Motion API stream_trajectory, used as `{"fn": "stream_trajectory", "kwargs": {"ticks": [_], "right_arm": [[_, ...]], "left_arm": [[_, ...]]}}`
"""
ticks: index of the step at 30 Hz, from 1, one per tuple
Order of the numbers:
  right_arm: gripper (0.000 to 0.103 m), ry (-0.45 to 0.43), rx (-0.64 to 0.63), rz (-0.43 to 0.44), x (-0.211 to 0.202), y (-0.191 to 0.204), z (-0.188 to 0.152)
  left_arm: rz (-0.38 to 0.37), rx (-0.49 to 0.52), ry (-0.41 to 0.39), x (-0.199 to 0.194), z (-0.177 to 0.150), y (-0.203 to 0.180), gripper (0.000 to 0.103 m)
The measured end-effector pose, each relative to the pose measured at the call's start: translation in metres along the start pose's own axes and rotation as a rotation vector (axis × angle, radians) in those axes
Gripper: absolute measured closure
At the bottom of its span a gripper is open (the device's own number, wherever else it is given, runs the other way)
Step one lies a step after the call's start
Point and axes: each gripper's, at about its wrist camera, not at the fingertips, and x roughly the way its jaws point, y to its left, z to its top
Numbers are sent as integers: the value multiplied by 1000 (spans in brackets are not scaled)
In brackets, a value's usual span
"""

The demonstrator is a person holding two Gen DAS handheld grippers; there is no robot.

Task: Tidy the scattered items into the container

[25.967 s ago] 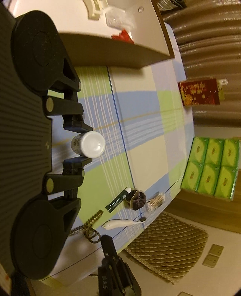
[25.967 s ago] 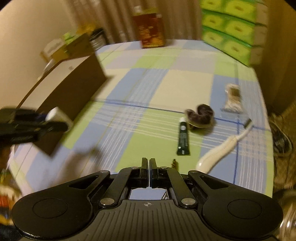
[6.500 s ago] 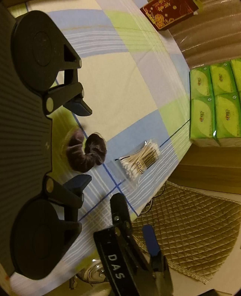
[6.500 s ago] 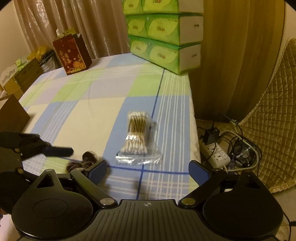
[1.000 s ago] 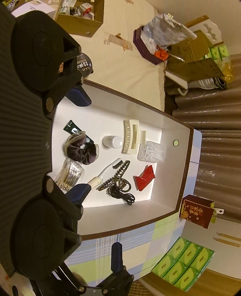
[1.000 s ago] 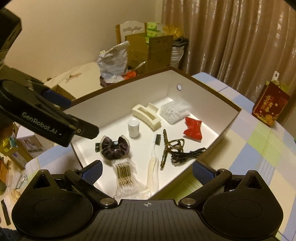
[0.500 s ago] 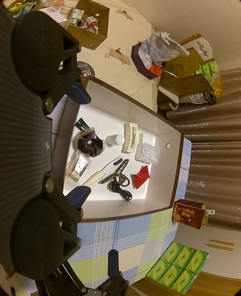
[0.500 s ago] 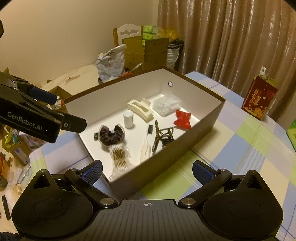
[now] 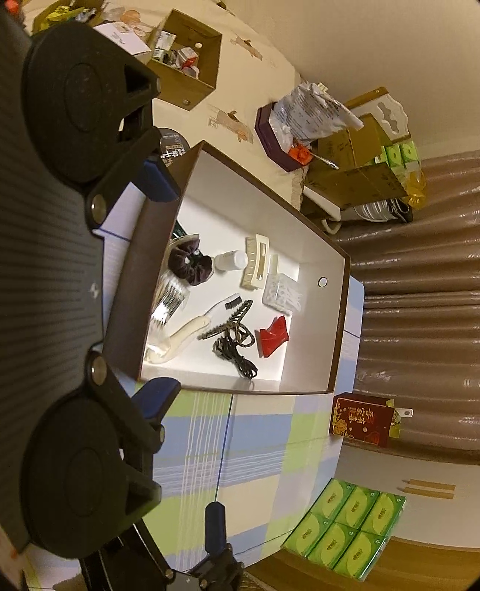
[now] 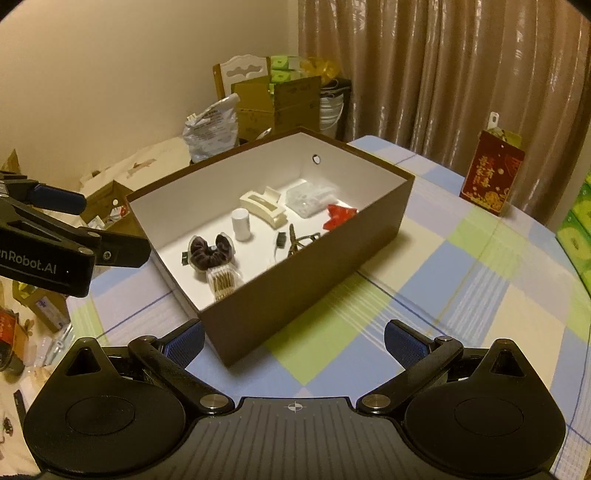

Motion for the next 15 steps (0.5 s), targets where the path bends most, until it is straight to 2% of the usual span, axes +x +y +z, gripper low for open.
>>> {"fn": "stream_trajectory", "kwargs": {"ticks": [15], "right_arm": [[2,-4,-3,25,-25,-22,-17]], "left_arm": [[61,-59,23,-20,-17,-38,3]]}}
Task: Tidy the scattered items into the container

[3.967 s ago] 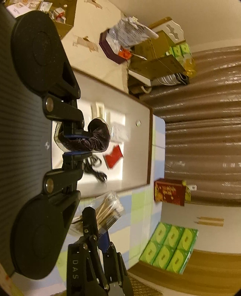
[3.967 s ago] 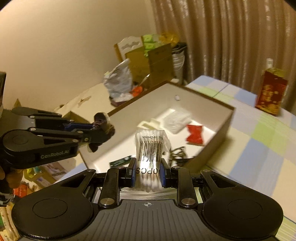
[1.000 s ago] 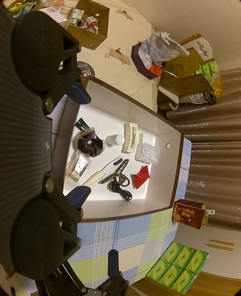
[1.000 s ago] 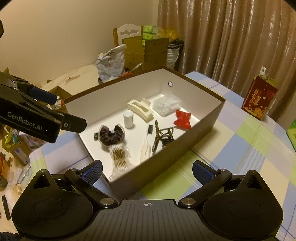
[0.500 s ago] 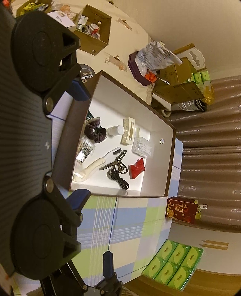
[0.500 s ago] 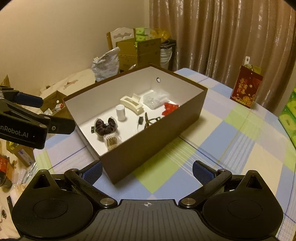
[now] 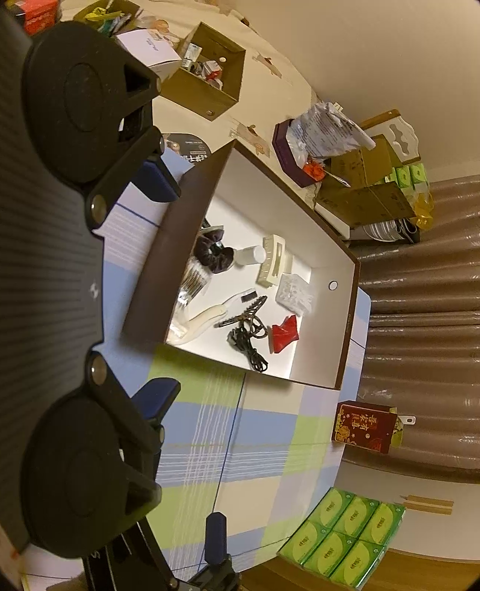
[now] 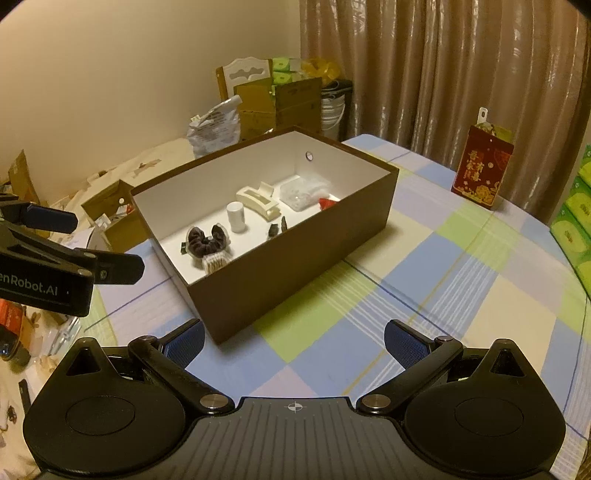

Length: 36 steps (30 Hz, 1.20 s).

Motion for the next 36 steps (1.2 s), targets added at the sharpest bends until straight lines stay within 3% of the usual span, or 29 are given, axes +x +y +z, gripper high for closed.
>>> {"fn": "stream_trajectory", "kwargs": {"ticks": [36], "right_arm": [[2,-28,-18,46,-44,-23,-34]], "left_arm": [[83,-57,-2,-34,-39,-46,3]]}}
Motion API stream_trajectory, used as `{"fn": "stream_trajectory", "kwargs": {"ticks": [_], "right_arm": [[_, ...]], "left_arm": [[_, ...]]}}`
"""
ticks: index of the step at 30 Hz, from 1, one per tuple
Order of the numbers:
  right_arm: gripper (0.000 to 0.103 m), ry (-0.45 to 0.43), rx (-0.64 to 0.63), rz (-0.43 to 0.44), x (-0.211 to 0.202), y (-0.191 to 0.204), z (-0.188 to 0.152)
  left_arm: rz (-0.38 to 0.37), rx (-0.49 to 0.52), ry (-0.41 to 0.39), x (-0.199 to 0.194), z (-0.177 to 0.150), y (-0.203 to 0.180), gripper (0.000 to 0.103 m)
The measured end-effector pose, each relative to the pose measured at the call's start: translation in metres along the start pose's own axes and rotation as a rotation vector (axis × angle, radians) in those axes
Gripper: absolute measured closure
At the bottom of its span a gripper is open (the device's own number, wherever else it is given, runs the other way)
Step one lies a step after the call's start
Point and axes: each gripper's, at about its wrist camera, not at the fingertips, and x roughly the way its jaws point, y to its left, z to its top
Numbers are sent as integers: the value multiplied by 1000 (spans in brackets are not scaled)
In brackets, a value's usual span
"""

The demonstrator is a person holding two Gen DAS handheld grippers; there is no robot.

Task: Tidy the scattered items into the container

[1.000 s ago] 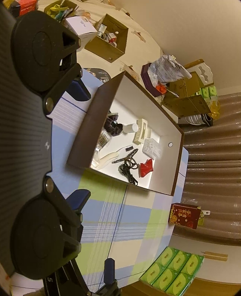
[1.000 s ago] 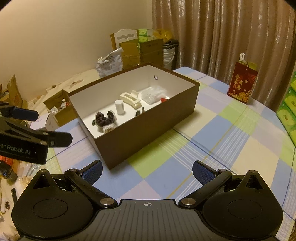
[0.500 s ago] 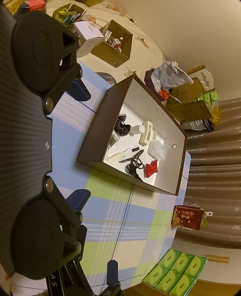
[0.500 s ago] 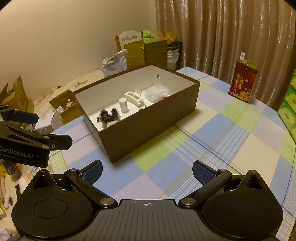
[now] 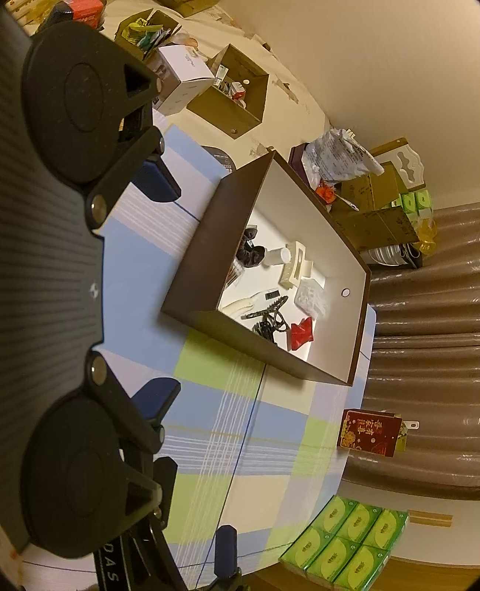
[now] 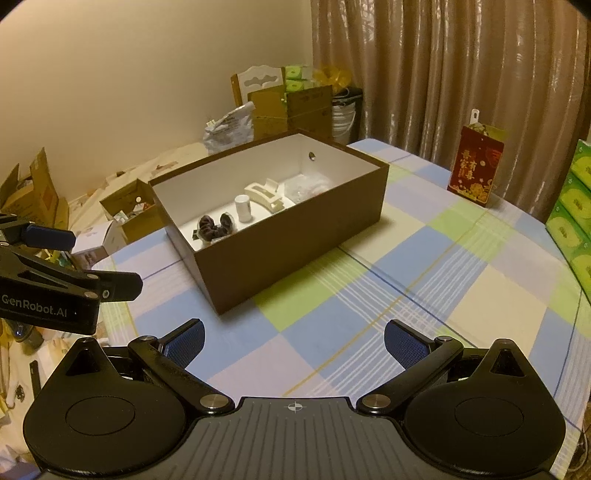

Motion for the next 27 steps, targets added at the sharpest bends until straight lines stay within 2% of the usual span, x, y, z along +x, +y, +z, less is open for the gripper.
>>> {"fn": "stream_trajectory", "kwargs": {"ticks": [27], "right_arm": [[2,10,21,-8,-15,-17,-19]], "left_arm": [[1,7,-7,-8,-15,-27,3]]}}
